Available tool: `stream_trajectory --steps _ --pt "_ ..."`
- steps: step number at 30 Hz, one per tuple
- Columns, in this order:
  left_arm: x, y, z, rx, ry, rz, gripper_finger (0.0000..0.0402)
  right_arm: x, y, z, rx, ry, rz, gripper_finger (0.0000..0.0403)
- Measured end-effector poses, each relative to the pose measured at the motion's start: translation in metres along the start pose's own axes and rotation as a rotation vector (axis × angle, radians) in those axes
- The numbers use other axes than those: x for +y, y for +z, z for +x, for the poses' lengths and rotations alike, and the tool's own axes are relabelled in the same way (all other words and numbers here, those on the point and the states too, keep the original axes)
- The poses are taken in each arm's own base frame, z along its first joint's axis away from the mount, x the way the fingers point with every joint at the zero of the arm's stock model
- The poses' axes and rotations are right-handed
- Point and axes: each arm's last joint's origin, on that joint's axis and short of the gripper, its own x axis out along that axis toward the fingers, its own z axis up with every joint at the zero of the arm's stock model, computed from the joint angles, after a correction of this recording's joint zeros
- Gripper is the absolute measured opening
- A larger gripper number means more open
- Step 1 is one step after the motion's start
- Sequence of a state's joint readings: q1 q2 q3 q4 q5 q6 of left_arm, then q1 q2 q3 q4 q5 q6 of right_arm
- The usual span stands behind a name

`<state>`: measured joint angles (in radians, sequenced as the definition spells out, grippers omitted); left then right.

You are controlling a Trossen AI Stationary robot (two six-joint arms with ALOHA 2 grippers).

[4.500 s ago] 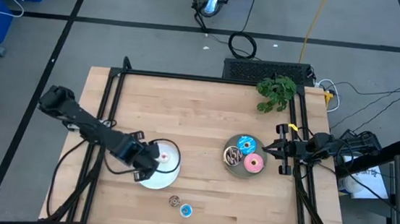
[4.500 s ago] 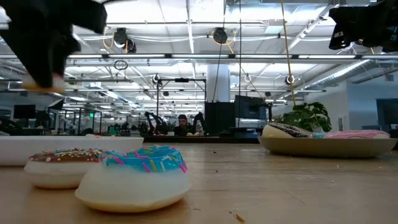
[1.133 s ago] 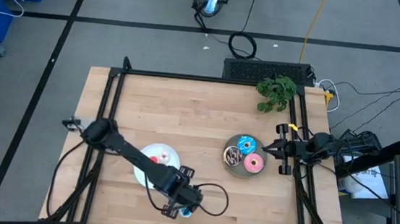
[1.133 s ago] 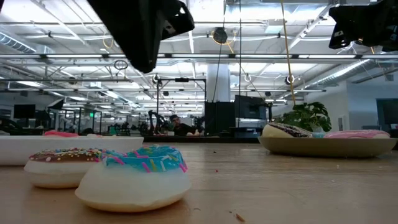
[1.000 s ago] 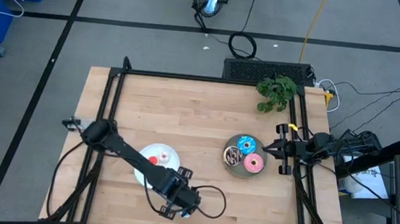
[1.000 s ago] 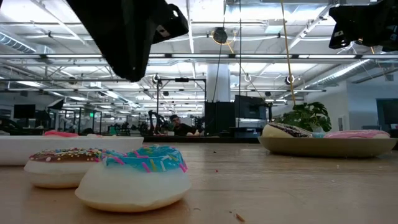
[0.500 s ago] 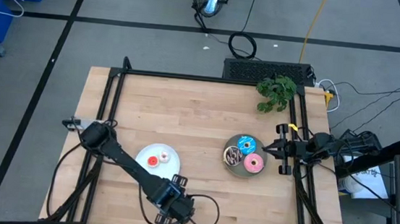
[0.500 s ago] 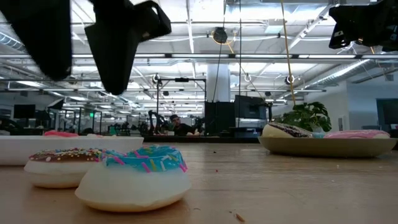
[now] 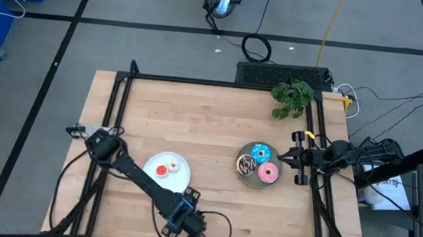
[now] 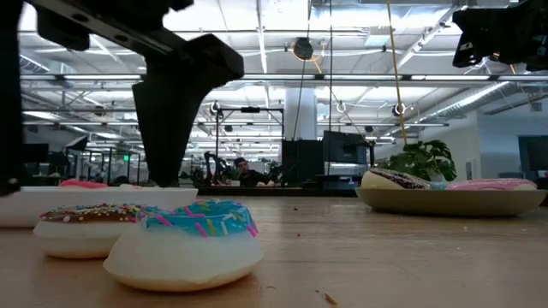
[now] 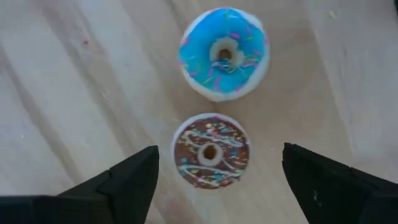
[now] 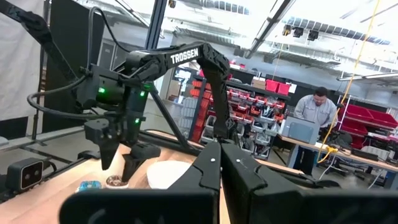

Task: Pick & Place donuts
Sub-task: Put the small brown donut on the white plate

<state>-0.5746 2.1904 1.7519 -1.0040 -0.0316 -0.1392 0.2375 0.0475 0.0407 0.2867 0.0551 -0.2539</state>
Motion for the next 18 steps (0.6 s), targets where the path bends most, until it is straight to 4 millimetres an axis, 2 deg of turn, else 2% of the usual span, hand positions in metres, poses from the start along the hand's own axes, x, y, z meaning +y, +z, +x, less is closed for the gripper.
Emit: stream_trajectory --steps 11,18 --pt "0.006 -0.013 0.025 0.037 -0.032 0.001 0.034 0.0 0.0 0.0 -0.001 -0.001 0.002 0.0" --pt "0.008 -0.012 0.026 0.032 -0.026 0.002 0.034 0.0 0.0 0.0 -0.001 -0.001 -0.001 0.0"
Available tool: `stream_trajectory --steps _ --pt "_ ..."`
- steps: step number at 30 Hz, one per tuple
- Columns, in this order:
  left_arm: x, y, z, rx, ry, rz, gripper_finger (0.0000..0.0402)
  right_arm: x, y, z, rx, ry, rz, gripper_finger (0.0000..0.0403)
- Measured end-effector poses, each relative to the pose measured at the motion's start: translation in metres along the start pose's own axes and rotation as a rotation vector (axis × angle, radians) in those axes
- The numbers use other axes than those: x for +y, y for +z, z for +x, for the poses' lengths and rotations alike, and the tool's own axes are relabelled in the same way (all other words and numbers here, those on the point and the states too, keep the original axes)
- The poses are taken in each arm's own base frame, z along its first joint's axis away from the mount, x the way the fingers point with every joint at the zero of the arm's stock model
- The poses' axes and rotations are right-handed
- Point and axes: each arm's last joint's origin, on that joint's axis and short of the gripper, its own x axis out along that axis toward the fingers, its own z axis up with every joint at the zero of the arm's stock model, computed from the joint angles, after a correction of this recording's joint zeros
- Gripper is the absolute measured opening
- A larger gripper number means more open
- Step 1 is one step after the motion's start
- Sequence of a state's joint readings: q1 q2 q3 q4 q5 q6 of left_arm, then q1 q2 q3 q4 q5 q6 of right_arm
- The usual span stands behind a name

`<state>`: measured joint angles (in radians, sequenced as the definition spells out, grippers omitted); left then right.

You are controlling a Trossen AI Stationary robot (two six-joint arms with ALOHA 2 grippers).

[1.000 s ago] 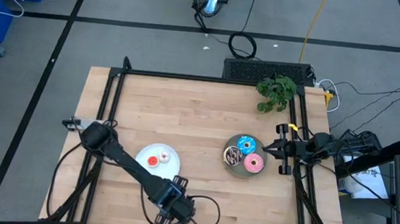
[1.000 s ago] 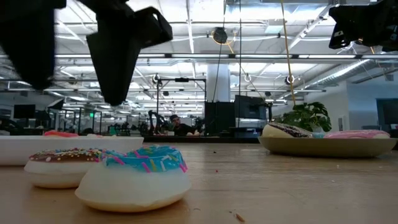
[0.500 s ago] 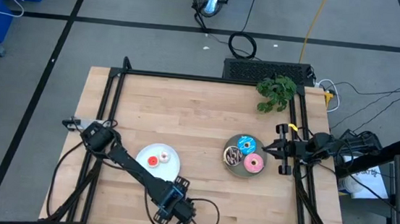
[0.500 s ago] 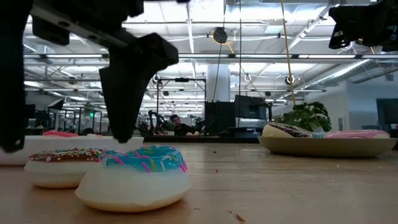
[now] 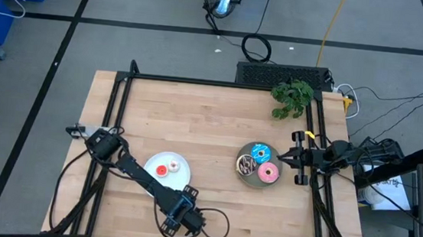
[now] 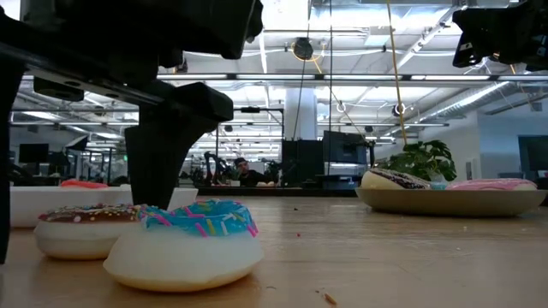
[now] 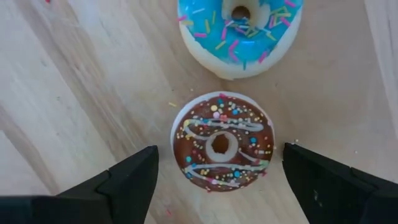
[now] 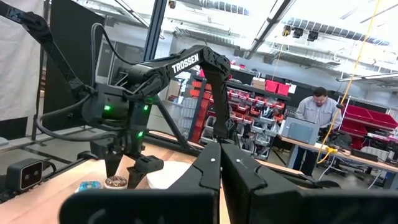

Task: Pick & Place donuts
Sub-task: Put the small brown donut on the white plate

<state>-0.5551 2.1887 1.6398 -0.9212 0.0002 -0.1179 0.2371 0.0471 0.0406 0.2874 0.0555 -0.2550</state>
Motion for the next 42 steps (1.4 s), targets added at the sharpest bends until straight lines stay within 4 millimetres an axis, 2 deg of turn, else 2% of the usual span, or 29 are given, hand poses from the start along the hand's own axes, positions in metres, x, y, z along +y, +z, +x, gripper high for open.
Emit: stream_trajectory --steps 17,20,33,38,42 --pt "0.004 0.005 0.0 -0.049 -0.002 0.026 0.0335 0.0 0.0 0.0 0.0 0.0 0.0 0.0" --pt "0.005 0.005 0.0 -0.049 -0.002 0.026 0.0312 0.0 0.0 0.0 0.0 0.0 0.0 0.0" --pt "0.005 0.005 0.0 -0.048 -0.022 -0.011 0.0165 0.0 0.0 0.0 0.0 0.0 0.0 0.0" --pt "0.007 0.003 -0.005 -0.036 -0.027 -0.075 0.0147 0.0 0.0 0.0 0.0 0.0 0.0 0.0" --pt "0.013 0.0 -0.025 0.013 -0.021 -0.177 0.0154 0.0 0.0 0.0 -0.001 0.0 0.0 0.0"
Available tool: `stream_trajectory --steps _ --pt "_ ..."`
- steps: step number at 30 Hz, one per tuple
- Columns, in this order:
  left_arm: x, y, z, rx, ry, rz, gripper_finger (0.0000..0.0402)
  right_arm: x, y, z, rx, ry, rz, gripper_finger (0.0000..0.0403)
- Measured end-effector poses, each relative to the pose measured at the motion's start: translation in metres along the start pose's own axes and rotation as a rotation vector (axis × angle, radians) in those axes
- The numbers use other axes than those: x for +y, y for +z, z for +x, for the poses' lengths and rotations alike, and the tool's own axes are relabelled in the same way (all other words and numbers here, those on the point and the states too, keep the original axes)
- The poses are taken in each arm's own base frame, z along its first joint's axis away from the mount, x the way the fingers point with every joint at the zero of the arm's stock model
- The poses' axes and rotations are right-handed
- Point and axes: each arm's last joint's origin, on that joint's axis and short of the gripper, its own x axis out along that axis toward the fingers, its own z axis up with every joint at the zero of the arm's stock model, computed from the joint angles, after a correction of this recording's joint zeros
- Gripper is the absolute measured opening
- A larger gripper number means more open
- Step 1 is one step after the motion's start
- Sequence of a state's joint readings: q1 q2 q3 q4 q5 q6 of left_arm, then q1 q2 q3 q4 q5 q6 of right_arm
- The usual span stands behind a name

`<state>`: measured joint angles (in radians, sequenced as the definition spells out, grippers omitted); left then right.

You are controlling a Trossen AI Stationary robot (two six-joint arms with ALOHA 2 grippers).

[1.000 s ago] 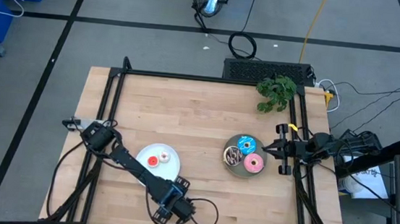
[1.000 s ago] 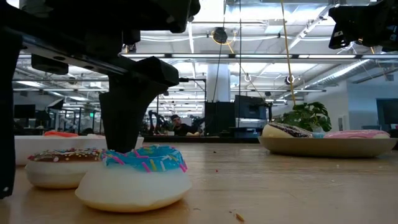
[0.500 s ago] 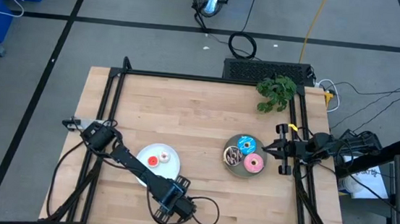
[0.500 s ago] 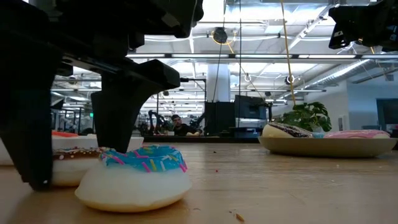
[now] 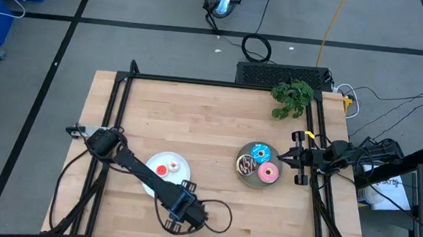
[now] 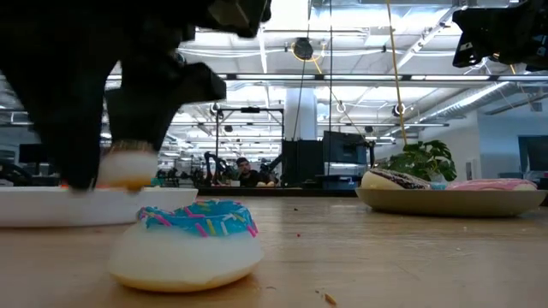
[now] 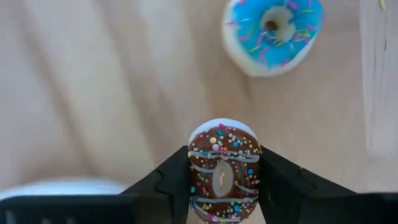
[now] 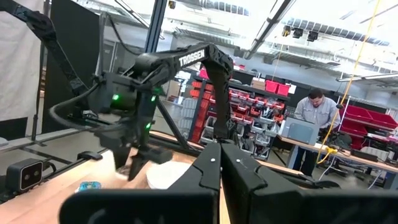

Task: Pick & Place donuts
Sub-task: Put the small brown donut on the white plate

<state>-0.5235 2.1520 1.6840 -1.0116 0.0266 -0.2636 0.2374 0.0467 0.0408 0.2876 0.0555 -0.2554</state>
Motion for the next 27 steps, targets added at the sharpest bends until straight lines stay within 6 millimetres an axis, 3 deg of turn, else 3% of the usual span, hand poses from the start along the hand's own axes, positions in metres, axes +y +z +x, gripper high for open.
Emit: stream_trajectory --steps 10,17,21,27 --pt "0.005 -0.022 -0.075 -0.036 -0.029 -0.111 0.0197 0.0 0.0 0.0 0.001 0.0 0.004 0.0" --pt "0.012 -0.054 -0.132 -0.152 0.027 -0.213 0.0202 0.0 0.0 0.0 0.001 0.0 0.004 0.0" --pt "0.021 -0.079 -0.135 -0.116 0.084 -0.315 0.0202 0.0 0.0 0.0 0.001 0.003 0.004 0.0" --pt "0.03 -0.113 -0.108 -0.069 0.1 -0.399 0.0202 0.0 0.0 0.0 0.0 0.004 0.007 0.0"
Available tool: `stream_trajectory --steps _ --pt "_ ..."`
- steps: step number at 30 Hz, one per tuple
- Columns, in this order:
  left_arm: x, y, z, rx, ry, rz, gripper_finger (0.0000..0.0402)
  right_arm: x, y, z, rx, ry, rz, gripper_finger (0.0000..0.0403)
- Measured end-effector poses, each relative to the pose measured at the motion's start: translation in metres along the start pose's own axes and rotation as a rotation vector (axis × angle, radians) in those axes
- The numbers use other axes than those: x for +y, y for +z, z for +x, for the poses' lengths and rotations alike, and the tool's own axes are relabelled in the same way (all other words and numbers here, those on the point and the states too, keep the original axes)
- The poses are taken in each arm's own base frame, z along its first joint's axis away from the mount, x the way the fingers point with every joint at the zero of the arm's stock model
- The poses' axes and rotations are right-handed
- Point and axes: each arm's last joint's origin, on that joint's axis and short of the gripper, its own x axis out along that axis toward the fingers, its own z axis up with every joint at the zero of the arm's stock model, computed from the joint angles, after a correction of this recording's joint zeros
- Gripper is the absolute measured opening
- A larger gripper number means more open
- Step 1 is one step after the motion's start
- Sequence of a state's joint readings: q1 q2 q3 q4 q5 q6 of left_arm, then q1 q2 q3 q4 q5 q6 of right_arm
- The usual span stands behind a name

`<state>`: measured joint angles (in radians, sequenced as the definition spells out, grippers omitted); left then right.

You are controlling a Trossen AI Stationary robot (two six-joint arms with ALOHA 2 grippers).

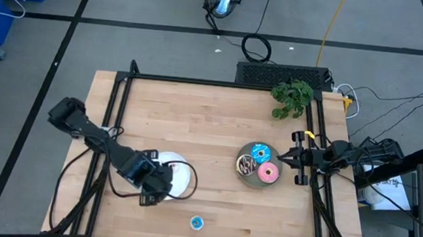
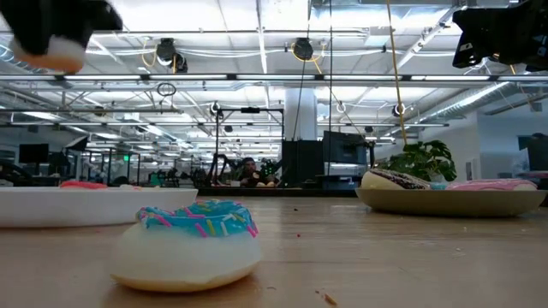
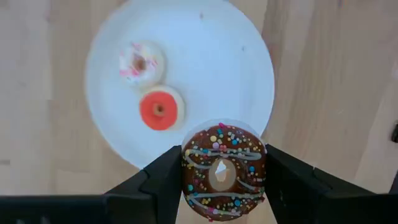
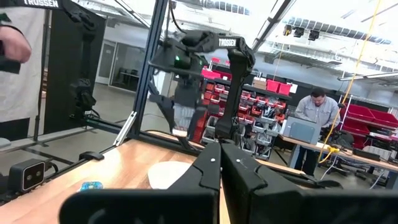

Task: Pick & Place donuts
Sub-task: Put the small brown donut on the white plate

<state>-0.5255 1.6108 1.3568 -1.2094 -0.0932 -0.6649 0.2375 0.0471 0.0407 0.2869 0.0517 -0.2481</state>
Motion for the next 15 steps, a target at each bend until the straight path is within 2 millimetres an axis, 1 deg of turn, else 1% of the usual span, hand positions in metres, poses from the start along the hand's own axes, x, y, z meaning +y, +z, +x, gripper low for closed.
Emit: stream_trajectory --steps 4,9,12,15 --pt "0.002 -0.008 0.021 -0.02 -0.078 -0.02 0.0202 0.0 0.0 0.0 0.0 0.0 0.0 0.0" --pt "0.005 -0.013 0.044 -0.008 -0.086 -0.036 0.0202 0.0 0.0 0.0 0.001 0.0 0.0 0.0" --pt "0.006 -0.012 0.051 -0.018 -0.099 -0.034 0.0202 0.0 0.0 0.0 0.001 0.0 0.0 0.0" --pt "0.007 -0.01 0.051 -0.022 -0.1 -0.042 0.0202 0.0 0.0 0.0 0.001 0.001 0.0 0.0"
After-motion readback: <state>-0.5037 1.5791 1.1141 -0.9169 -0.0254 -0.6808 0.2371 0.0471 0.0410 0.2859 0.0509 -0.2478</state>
